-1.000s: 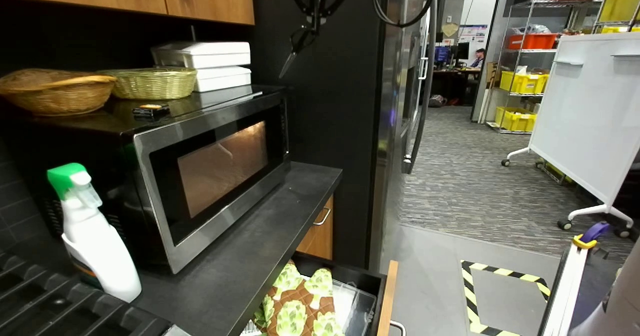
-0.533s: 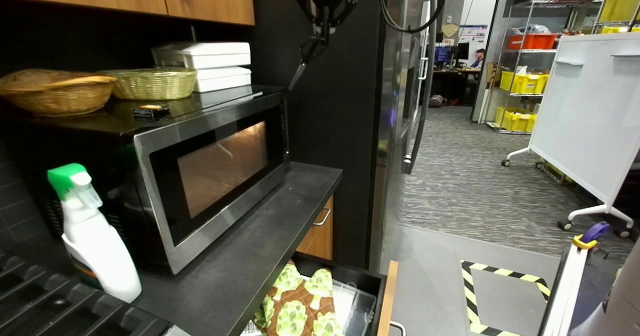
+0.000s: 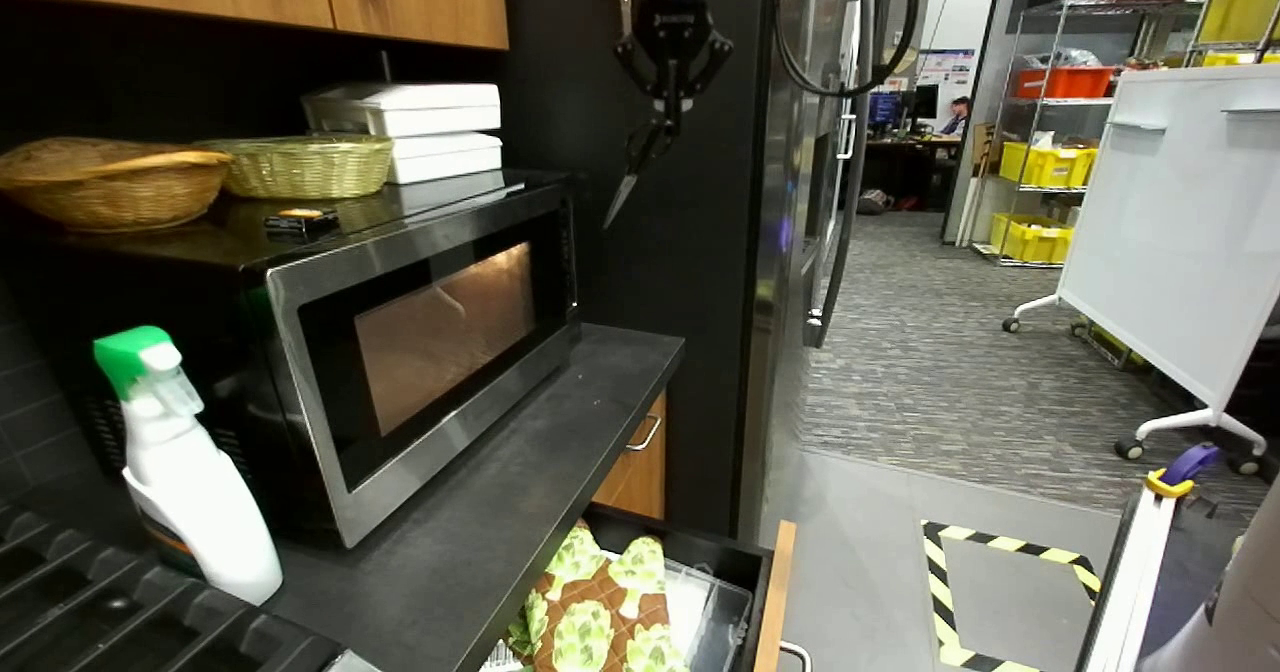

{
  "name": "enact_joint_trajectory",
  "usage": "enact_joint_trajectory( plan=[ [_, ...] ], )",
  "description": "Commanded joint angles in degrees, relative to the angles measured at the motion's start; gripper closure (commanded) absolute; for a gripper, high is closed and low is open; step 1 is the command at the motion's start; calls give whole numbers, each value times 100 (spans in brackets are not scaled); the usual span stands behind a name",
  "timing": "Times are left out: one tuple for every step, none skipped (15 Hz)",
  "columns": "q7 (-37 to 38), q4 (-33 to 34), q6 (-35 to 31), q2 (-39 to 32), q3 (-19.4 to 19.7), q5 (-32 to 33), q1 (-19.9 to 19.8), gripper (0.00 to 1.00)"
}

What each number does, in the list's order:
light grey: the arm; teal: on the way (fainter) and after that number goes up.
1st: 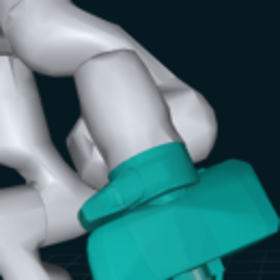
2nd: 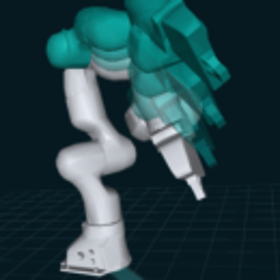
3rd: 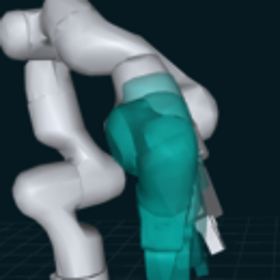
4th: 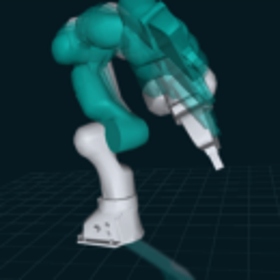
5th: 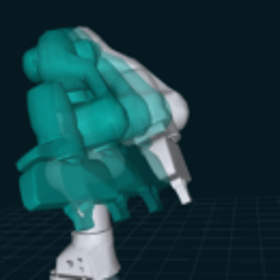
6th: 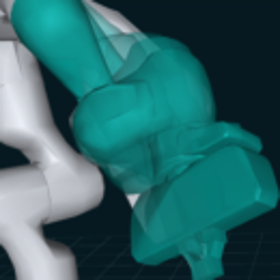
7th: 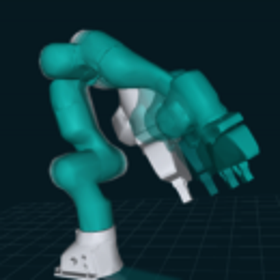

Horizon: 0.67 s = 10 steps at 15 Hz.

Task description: Put the scissors in the open drawer

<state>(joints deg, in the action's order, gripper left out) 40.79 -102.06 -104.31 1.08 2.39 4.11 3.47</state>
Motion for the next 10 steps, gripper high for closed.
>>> enact_joint_trajectory(
  plan=[
    [-155, -482, -223, 201, -164, -94, -85, 98],
    [-174, -574, -304, 201, -200, -92, -72, 98],
    [-200, -679, -366, 232, -228, -85, -68, 98],
    [-237, -743, -426, 210, -263, -118, -59, 98],
    [-261, -757, -449, 163, -303, -157, -43, 98],
    [-284, -877, -507, 202, -329, -167, -42, 98],
    [-282, -968, -533, 224, -360, -195, -37, 98],
    [-292, -1028, -539, 237, -384, -238, -34, 98],
    [-299, -1120, -570, 265, -407, -271, -29, 98],
    [-296, -1204, -624, 283, -433, -275, -20, 98]
  ],
)
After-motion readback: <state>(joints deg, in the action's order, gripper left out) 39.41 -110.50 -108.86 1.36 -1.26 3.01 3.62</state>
